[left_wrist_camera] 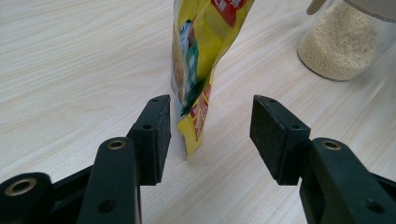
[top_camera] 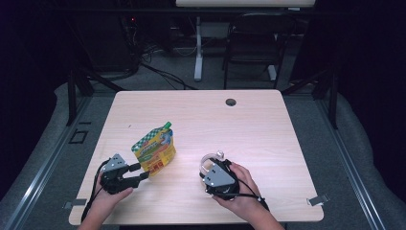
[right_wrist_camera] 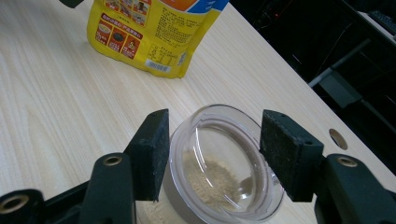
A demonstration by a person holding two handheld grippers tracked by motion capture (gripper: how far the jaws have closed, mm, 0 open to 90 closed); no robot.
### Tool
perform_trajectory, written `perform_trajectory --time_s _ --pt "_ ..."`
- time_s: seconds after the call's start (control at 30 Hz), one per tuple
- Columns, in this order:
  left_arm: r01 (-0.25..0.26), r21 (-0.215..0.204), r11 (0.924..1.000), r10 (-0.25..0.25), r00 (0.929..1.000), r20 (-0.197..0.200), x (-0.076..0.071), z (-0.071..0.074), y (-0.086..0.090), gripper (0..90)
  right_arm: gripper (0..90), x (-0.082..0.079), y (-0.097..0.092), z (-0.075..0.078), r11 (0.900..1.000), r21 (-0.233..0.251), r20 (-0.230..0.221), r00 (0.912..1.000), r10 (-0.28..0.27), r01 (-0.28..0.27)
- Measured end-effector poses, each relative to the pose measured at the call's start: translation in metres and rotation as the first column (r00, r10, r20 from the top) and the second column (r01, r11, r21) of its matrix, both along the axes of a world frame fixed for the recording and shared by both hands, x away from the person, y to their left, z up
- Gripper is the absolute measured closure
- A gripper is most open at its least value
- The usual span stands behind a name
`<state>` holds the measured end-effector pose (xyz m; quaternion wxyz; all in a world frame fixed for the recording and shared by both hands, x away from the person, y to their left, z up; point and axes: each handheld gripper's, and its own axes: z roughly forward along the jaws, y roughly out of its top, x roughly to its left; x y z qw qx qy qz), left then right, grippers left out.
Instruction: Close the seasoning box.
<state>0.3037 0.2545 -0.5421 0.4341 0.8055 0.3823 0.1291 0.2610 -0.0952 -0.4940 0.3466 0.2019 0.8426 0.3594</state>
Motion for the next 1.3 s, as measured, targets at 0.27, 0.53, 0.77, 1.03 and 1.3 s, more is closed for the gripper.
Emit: perform_trajectory --time_s 0.27,0.53,0.77,1.03,1.3 --pt "-0.005 -0.003 1.0000 0.005 1.0000 0.001 0.000 0.001 0.001 48.8 42.9 0.000 -0.003 0.005 0.9998 0.020 0.007 0.9999 -0.008 0.008" --pt "-0.003 -0.001 1.0000 0.003 1.0000 0.003 0.000 0.001 0.002 48.8 42.6 0.000 -0.009 0.011 0.9988 0.037 0.015 0.9994 -0.033 0.032" --pt "-0.011 -0.008 0.9999 0.011 0.9999 0.004 0.000 0.002 0.003 48.8 42.1 0.002 -0.016 0.015 0.9968 0.051 0.010 0.9981 -0.061 0.061" --pt "-0.011 -0.004 0.9999 0.011 0.9999 0.002 0.000 0.003 0.005 48.8 41.3 0.004 -0.032 0.017 0.9895 0.090 0.005 0.9935 -0.114 0.113" --pt "-0.022 -0.016 0.9996 0.022 0.9998 0.004 0.000 0.002 0.006 48.8 41.4 0.005 -0.051 0.015 0.9771 0.122 -0.012 0.9847 -0.174 0.174"
